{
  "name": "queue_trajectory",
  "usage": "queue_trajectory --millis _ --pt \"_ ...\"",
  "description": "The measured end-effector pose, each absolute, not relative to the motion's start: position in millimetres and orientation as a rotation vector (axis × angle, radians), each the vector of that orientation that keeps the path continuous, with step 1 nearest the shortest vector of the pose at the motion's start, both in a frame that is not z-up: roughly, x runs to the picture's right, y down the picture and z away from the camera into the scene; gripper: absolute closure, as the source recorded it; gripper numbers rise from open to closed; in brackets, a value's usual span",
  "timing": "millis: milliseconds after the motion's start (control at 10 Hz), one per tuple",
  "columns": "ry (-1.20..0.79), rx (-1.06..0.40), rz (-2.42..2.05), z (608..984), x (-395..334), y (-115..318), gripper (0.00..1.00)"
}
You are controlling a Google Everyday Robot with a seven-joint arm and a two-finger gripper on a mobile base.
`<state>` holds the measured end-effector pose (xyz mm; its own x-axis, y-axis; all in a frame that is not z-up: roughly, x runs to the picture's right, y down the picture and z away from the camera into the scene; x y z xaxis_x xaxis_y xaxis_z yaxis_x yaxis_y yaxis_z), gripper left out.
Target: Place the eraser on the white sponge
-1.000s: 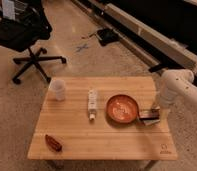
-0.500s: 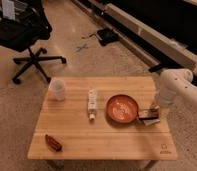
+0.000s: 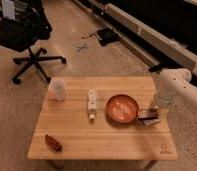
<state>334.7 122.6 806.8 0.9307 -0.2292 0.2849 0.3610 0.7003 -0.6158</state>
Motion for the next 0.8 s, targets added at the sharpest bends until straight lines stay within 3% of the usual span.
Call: queue_trajectory --millis 200,400,500,800 --pt "-0.199 -0.717 -0.331 806 336 117 0.49" --pt "-0.202 -0.703 -0.32 805 342 108 0.26" --pt "-0.202 -0.702 -0.313 805 345 107 0.21" --pt "-0.209 -0.729 -0.295 807 349 112 0.2"
